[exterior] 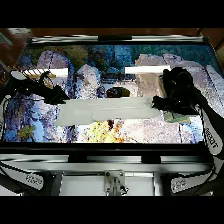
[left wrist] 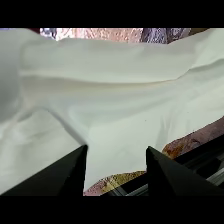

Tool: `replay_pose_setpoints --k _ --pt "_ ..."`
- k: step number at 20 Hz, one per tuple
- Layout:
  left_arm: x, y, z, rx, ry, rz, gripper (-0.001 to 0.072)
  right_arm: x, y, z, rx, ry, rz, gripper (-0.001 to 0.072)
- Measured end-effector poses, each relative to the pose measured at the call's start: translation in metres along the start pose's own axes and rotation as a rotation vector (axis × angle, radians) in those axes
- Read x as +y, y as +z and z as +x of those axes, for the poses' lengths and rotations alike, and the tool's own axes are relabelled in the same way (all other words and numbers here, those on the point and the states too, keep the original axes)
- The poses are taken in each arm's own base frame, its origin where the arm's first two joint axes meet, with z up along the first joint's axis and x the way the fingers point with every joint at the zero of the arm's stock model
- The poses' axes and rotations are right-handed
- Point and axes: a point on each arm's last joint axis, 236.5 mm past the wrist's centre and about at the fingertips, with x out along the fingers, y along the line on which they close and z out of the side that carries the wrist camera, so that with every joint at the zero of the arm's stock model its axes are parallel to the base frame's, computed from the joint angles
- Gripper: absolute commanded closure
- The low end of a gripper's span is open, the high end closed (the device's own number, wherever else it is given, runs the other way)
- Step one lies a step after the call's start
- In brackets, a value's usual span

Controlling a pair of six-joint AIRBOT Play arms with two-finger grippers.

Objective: Fold the shirts.

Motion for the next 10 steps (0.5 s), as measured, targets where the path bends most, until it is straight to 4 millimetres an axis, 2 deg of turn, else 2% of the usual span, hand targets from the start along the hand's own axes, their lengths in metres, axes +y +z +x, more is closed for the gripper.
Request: replay_pose_setpoints --k 1,2,3,4,7,10 --pt "-0.003 0.002 -0.002 -0.011 -0.006 0.005 0.0298 0.003 -0.002 -0.001 0.006 0.006 -0.012 0.0644" --pt "-0.007 0.005 -0.005 -0.025 -0.012 0.012 0.0392 0.006 -0.003 -0.005 0.008 0.01 -0.031 0.0644" --pt "-0.012 0.008 -0.007 -0.038 -0.013 0.024 0.0597 0.012 -0.004 -0.012 0.003 0.021 -0.046 0.0644" --pt "-0.018 0.01 -0.008 -0.047 -0.016 0.038 0.068 0.018 0.0 -0.022 -0.023 0.031 -0.064 0.0644" --pt "-0.043 0.007 -0.002 -0.049 -0.023 0.096 0.068 0.042 0.005 -0.064 -0.105 0.064 -0.114 0.0644" --pt "-0.084 -0.005 0.03 -0.023 -0.031 0.185 0.0681 0.067 0.0 -0.112 -0.177 0.092 -0.145 0.0644"
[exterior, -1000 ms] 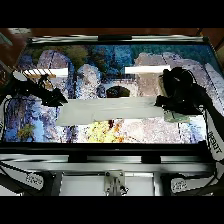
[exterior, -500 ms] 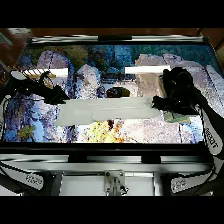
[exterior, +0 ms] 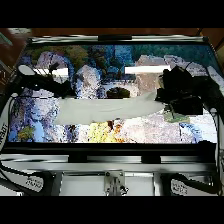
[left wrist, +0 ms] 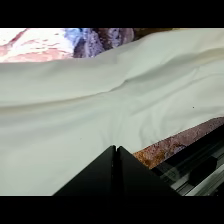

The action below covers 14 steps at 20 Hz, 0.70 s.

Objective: Fold the shirts.

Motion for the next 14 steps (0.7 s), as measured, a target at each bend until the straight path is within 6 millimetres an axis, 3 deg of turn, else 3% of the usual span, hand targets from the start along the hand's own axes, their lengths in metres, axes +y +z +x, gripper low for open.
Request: replay_pose_setpoints --k 5,8,14 --pt "-0.079 -0.031 0.078 0.048 -0.018 0.143 0.068 0.044 -0.004 -0.077 -0.126 0.036 -0.014 0.0644" --pt "-0.114 -0.044 0.117 0.034 -0.039 0.157 0.068 0.068 -0.012 -0.117 -0.195 0.068 -0.018 0.0644" --pt "-0.189 -0.087 0.191 0.065 -0.206 0.078 0.068 0.108 -0.031 -0.168 -0.288 0.151 -0.038 0.0644"
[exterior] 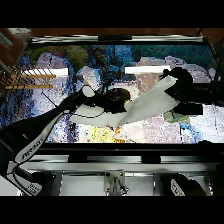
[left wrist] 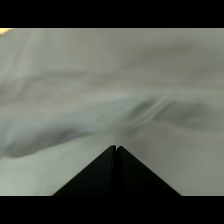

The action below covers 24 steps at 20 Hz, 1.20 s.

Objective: Fold the shirts.

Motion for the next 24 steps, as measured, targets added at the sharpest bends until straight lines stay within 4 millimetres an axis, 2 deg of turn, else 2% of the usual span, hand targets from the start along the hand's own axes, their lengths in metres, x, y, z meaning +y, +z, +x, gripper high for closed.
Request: replay_pose_setpoints --k 3,5,7,9,11,13,15,17,19,21,22,24 --pt "-0.018 -0.029 0.028 0.067 -0.055 -0.015 0.068 0.011 -0.002 -0.012 -0.024 0.02 -0.008 0.0644" --pt "-0.022 -0.03 0.03 0.071 -0.073 -0.016 0.0683 0.014 -0.002 -0.015 -0.033 0.027 -0.011 0.0644" --pt "-0.021 -0.017 0.018 0.043 -0.086 -0.01 0.0684 0.018 -0.002 -0.016 -0.035 0.034 -0.014 0.0644" --pt "-0.02 0.013 -0.013 -0.037 -0.095 0.004 0.0684 0.024 -0.004 -0.013 -0.032 0.048 -0.027 0.0644" --pt "-0.015 0.049 -0.064 -0.144 -0.068 0.056 0.0684 0.036 -0.004 -0.002 -0.023 0.074 -0.052 0.0644" --pt "-0.006 0.082 -0.132 -0.267 -0.008 0.124 0.0684 0.053 -0.004 0.02 -0.011 0.112 -0.084 0.0644" --pt "0.007 0.109 -0.213 -0.406 0.071 0.167 0.0683 0.074 -0.007 0.052 0.01 0.156 -0.114 0.0644" --pt "0.021 0.122 -0.3 -0.55 0.157 0.185 0.0682 0.096 -0.019 0.094 0.049 0.195 -0.142 0.0644" --pt "0.026 0.119 -0.378 -0.678 0.227 0.189 0.0682 0.118 -0.042 0.145 0.1 0.221 -0.166 0.0644" --pt "0.032 0.106 -0.442 -0.78 0.3 0.183 0.0682 0.135 -0.071 0.194 0.139 0.232 -0.183 0.0644" --pt "0.032 0.097 -0.466 -0.814 0.326 0.179 0.0682 0.142 -0.085 0.218 0.149 0.234 -0.188 0.0644" --pt "0.033 0.078 -0.497 -0.848 0.368 0.17 0.0682 0.151 -0.11 0.257 0.152 0.234 -0.18 0.0644"
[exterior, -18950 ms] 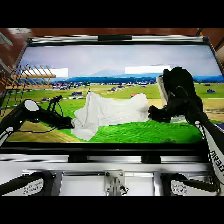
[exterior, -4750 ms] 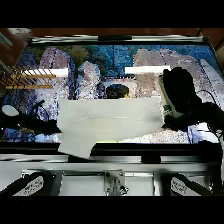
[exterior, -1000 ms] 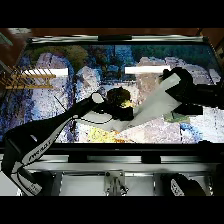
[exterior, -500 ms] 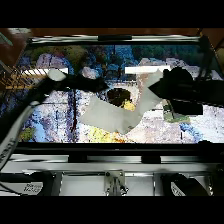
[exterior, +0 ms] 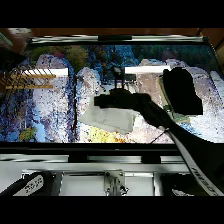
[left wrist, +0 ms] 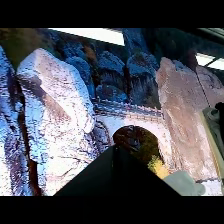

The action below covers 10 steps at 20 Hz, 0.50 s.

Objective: Fold the shirts.

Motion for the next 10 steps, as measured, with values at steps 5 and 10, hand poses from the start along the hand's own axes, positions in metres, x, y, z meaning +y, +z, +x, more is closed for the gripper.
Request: replay_pose_setpoints --k 5,10 --pt "0.012 -0.004 -0.032 0.009 0.047 -0.001 0.0681 -0.006 -0.017 0.051 -0.038 -0.018 0.09 0.0104" --pt "0.023 -0.018 -0.032 0.04 0.06 -0.029 0.0681 -0.033 -0.011 0.032 0.009 -0.081 0.073 0.0104"
